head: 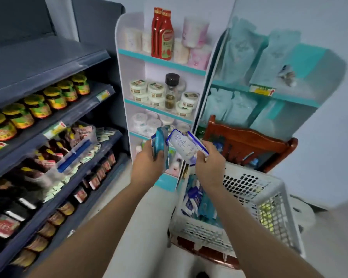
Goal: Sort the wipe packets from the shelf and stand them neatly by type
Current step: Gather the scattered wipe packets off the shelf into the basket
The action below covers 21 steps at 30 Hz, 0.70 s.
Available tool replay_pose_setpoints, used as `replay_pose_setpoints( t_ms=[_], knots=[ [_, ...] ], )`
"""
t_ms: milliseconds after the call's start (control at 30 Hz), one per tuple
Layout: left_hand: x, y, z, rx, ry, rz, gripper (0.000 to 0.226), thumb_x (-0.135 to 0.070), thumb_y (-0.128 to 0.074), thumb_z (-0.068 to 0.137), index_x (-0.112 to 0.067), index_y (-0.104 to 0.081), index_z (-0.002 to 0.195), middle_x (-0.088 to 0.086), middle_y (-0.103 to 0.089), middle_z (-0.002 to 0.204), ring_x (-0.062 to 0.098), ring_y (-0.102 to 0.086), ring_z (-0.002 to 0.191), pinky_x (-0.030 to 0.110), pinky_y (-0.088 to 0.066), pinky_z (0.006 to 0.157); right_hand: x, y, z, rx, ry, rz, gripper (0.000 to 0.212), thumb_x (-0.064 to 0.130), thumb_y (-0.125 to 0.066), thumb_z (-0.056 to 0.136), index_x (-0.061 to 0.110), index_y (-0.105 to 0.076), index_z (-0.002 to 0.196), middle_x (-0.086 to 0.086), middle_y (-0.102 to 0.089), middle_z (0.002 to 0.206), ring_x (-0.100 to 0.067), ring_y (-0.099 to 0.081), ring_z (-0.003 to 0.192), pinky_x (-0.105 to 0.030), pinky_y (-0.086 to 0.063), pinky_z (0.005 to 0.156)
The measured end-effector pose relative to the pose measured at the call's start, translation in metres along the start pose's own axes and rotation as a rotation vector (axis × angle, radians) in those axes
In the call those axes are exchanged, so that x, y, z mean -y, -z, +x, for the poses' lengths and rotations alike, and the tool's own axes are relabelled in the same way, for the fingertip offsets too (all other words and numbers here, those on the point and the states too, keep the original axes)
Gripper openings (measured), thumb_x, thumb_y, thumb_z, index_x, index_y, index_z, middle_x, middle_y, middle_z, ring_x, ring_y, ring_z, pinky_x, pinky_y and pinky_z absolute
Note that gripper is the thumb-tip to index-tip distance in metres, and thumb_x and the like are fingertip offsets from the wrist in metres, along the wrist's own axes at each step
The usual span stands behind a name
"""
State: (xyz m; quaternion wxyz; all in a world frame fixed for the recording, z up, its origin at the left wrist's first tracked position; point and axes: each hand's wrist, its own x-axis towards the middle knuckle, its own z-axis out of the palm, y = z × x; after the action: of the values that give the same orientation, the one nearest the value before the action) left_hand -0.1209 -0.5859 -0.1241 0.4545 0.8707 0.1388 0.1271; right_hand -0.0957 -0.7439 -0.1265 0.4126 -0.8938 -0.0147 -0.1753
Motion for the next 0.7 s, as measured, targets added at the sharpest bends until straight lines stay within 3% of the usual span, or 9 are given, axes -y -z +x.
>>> replay_pose_setpoints(
  t_ms=[133, 267, 367, 433, 600, 700],
  knots=[
    [-0.017, -0.074, -0.002, 0.103, 0.047, 0.050, 0.020, -0.025, -0.051, 0.095, -0.011, -0.048, 0.109, 0.010, -0.059, 0.091, 0.033, -0.058, 0.087, 0.032, -0.036, 0.065, -0.066, 0.027, 0.018, 0.053, -0.048, -0.050, 0.029, 0.004, -0.053, 0.093, 0.007, -0.061, 0.121, -0.009, -0.069, 0.105, -0.026, -0.062, 0.093, -0.026, -0.042, 0.073],
    [-0.024, -0.147, -0.003, 0.200, 0.091, 0.135, 0.025, -0.026, -0.052, 0.095, -0.011, -0.048, 0.115, 0.016, -0.063, 0.102, 0.036, -0.059, 0.094, 0.032, -0.036, 0.067, -0.131, 0.045, 0.036, 0.194, -0.107, -0.119, 0.030, 0.007, -0.051, 0.094, 0.012, -0.059, 0.122, -0.004, -0.067, 0.102, -0.021, -0.061, 0.088, -0.025, -0.043, 0.070],
    [-0.019, -0.196, -0.005, 0.297, 0.136, 0.196, 0.026, -0.027, -0.050, 0.096, -0.013, -0.048, 0.117, 0.015, -0.064, 0.105, 0.034, -0.059, 0.093, 0.034, -0.043, 0.069, -0.176, 0.049, 0.044, 0.333, -0.185, -0.159, 0.035, 0.007, -0.048, 0.095, 0.010, -0.055, 0.129, -0.006, -0.067, 0.103, -0.012, -0.056, 0.072, -0.018, -0.037, 0.057],
    [-0.010, -0.222, -0.007, 0.370, 0.170, 0.274, 0.030, -0.030, -0.047, 0.097, -0.015, -0.046, 0.123, 0.014, -0.063, 0.107, 0.034, -0.060, 0.094, 0.035, -0.045, 0.071, -0.203, 0.047, 0.043, 0.431, -0.263, -0.157, 0.038, 0.008, -0.044, 0.097, 0.012, -0.050, 0.135, -0.005, -0.065, 0.094, -0.008, -0.048, 0.058, -0.018, -0.032, 0.048],
    [0.031, -0.274, -0.004, 0.564, 0.215, 0.505, 0.032, -0.027, -0.044, 0.095, -0.018, -0.042, 0.126, 0.011, -0.064, 0.114, 0.033, -0.062, 0.098, 0.040, -0.051, 0.081, -0.265, 0.019, 0.030, 0.616, -0.385, -0.217, 0.048, 0.009, -0.041, 0.095, 0.024, -0.041, 0.141, 0.001, -0.052, 0.068, -0.011, -0.042, 0.049, -0.024, -0.031, 0.044],
    [0.059, -0.303, 0.002, 0.692, 0.219, 0.637, 0.051, -0.023, -0.044, 0.096, -0.019, -0.026, 0.143, 0.011, -0.065, 0.105, 0.030, -0.063, 0.090, 0.039, -0.053, 0.075, -0.298, -0.005, 0.023, 0.726, -0.466, -0.241, 0.051, 0.006, -0.041, 0.094, 0.023, -0.035, 0.141, -0.003, -0.052, 0.063, -0.014, -0.043, 0.048, -0.026, -0.032, 0.042]
  ],
)
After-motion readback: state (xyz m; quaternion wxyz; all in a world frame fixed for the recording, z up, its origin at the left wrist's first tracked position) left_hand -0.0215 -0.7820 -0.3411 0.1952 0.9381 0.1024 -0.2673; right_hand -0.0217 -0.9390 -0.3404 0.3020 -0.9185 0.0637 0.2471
